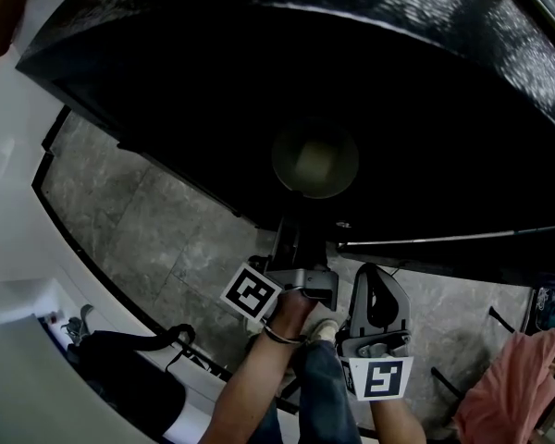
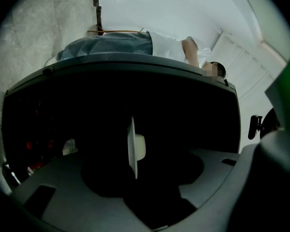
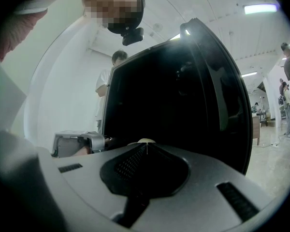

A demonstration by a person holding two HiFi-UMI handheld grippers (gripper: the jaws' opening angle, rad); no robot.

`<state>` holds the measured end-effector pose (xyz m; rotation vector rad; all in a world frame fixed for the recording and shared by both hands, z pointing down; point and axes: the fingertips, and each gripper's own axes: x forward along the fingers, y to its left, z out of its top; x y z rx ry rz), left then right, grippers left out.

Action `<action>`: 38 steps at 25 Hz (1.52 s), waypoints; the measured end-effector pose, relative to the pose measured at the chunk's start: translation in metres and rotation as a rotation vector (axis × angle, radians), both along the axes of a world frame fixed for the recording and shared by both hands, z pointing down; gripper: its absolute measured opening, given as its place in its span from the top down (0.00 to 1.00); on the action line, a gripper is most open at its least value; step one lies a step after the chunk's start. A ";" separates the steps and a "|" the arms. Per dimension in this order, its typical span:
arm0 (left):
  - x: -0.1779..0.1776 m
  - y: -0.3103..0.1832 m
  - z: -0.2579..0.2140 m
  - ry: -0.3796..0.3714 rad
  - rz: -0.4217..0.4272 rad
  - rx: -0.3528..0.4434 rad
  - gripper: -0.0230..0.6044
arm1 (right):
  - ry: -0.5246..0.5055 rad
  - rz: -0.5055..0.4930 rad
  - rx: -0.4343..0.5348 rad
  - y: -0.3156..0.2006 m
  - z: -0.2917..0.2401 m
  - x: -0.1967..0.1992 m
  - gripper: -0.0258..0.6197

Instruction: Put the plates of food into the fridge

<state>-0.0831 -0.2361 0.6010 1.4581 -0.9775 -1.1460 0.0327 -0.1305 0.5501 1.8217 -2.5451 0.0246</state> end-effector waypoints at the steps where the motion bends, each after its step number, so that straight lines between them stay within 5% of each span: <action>1: -0.001 0.003 0.001 0.001 0.000 -0.001 0.62 | -0.001 0.001 0.002 0.000 0.000 0.000 0.94; 15: -0.012 0.050 0.016 0.003 0.018 -0.031 0.62 | 0.013 -0.004 0.000 0.003 0.002 -0.004 0.94; 23: -0.016 0.060 0.010 -0.088 0.051 0.004 0.64 | 0.010 -0.017 0.003 0.000 0.002 -0.013 0.94; 34: -0.031 0.061 -0.005 -0.532 0.039 0.044 0.90 | 0.015 -0.026 0.000 -0.019 0.006 -0.022 0.94; 38: -0.038 0.061 -0.011 -0.784 -0.002 0.053 0.95 | 0.022 -0.041 0.005 -0.026 0.009 -0.028 0.94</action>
